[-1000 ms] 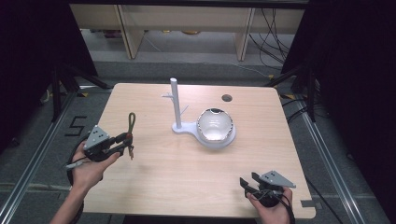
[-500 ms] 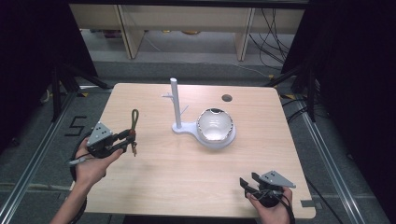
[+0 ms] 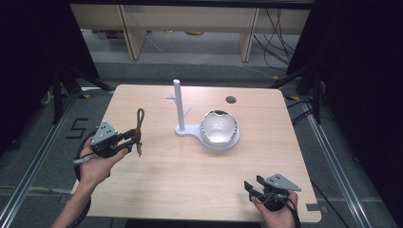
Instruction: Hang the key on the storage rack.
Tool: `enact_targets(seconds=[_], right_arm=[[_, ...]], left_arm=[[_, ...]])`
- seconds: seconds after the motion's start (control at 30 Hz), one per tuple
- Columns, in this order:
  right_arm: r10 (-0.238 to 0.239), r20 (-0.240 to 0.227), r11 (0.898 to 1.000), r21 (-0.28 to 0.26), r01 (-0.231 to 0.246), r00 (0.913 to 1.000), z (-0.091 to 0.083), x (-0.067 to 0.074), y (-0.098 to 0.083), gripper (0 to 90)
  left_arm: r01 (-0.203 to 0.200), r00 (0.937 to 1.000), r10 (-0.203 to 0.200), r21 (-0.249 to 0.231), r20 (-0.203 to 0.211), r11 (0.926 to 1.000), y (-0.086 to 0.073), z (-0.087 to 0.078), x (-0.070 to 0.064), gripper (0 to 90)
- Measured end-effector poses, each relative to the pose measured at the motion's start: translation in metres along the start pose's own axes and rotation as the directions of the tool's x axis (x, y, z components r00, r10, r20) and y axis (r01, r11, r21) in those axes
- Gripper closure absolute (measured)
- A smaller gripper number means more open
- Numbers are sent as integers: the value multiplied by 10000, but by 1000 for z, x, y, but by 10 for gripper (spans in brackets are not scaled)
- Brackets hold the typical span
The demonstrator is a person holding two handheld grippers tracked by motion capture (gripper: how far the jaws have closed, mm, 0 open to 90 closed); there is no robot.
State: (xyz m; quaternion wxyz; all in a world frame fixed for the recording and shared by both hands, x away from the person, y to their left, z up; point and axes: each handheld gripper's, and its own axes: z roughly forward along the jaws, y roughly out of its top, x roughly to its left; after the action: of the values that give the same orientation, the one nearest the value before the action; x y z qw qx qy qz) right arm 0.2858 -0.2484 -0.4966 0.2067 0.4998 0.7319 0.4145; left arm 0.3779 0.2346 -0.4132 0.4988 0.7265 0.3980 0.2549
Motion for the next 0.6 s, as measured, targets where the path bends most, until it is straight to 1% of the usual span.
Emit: enact_targets(seconds=[0.03, 0.07, 0.23, 0.27, 0.3, 0.37, 0.43, 0.47, 0.6], right_arm=[[82, -17, 10000, 32, -82, 10000, 0, 1, 0, 458], [99, -117, 9999, -65, -100, 9999, 1, 0, 0, 458], [96, -105, 9999, -62, -97, 9999, 1, 0, 0, 457], [87, -22, 10000, 29, -87, 10000, 0, 1, 0, 457], [88, -110, 9999, -63, -89, 9999, 1, 0, 0, 457], [45, -97, 10000, -81, -46, 9999, 1, 0, 0, 457], [104, -118, 9999, -62, -105, 9999, 1, 0, 0, 457], [102, -111, 9999, -63, -103, 9999, 1, 0, 0, 457], [115, -111, 9999, -89, -116, 9999, 1, 0, 0, 457]], left_arm=[[-1, 10000, 1, -7, 7, 10000, 1, 0, 0, 684], [-9, 10000, 9, -9, 9, 10000, 2, 1, 0, 684], [-36, 10000, 36, -15, 54, 10000, 4, 3, -1, 684], [-24, 10000, 24, -57, 68, 10000, 5, 3, -2, 684], [-24, 10000, 24, -57, 68, 10000, 5, 3, -2, 684], [-37, 10000, 37, -37, 86, 10000, 6, 4, -2, 684], [-31, 9999, 33, -110, 154, 9999, 6, 6, -3, 684], [-75, 9999, 75, -39, 95, 10000, 7, 6, -3, 684], [-90, 9999, 91, -85, 124, 9999, 9, 7, -4, 684]])
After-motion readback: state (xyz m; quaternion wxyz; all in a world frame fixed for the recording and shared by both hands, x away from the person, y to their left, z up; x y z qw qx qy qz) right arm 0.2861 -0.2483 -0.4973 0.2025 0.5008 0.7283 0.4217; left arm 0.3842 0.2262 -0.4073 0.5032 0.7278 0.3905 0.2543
